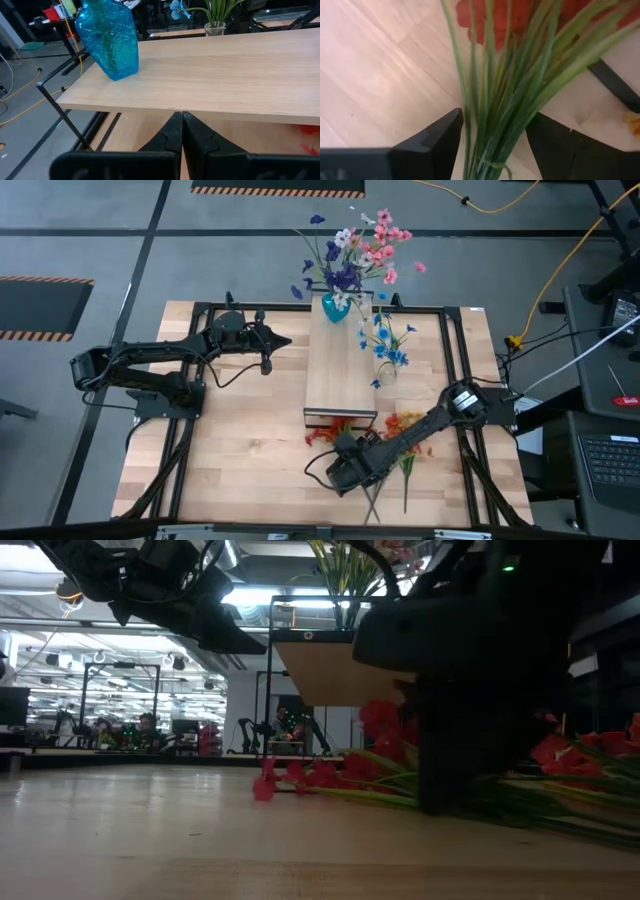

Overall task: Pick and place flowers into a vace then onto a shelf
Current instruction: Put the red flowers into the transparent vase

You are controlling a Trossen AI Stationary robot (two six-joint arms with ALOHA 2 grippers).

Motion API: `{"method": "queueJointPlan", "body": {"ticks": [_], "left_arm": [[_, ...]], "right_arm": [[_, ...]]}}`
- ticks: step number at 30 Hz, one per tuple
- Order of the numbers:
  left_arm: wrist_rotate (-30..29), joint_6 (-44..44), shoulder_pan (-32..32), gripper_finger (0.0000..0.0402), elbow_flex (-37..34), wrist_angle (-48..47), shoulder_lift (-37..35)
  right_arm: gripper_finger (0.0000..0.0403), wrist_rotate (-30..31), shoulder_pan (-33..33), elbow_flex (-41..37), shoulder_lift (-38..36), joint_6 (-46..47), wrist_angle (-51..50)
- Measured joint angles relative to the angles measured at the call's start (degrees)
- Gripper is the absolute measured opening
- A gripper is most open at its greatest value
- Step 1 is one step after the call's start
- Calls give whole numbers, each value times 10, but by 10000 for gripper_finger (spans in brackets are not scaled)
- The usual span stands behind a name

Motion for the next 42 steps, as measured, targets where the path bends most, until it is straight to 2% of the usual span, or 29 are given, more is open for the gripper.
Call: {"method": "queueJointPlan", "body": {"ticks": [4, 14, 19, 24, 31, 35, 42], "left_arm": [[0, 0, 0, 7, 0, -2, 0], [0, 0, 0, 1, 0, -3, 0], [0, 0, 0, 7, 0, -3, 0], [0, 0, 0, 5, 0, -3, 0], [0, 0, 0, 2, 0, -3, 0], [0, 3, 0, 7, 0, -3, 0], [1, 5, 0, 2, 0, -12, -5]], "right_arm": [[183, 3, -1, 0, 0, -3, 5], [56, -5, 0, 0, 0, -29, 46], [16, -26, 0, 16, -1, -62, 54], [11, -46, 3, 41, -1, -89, 52], [11, -35, 12, 87, -2, -112, 21], [8, 11, 25, 91, -15, -116, 21], [8, 125, 61, 91, -45, -101, 23]]}}
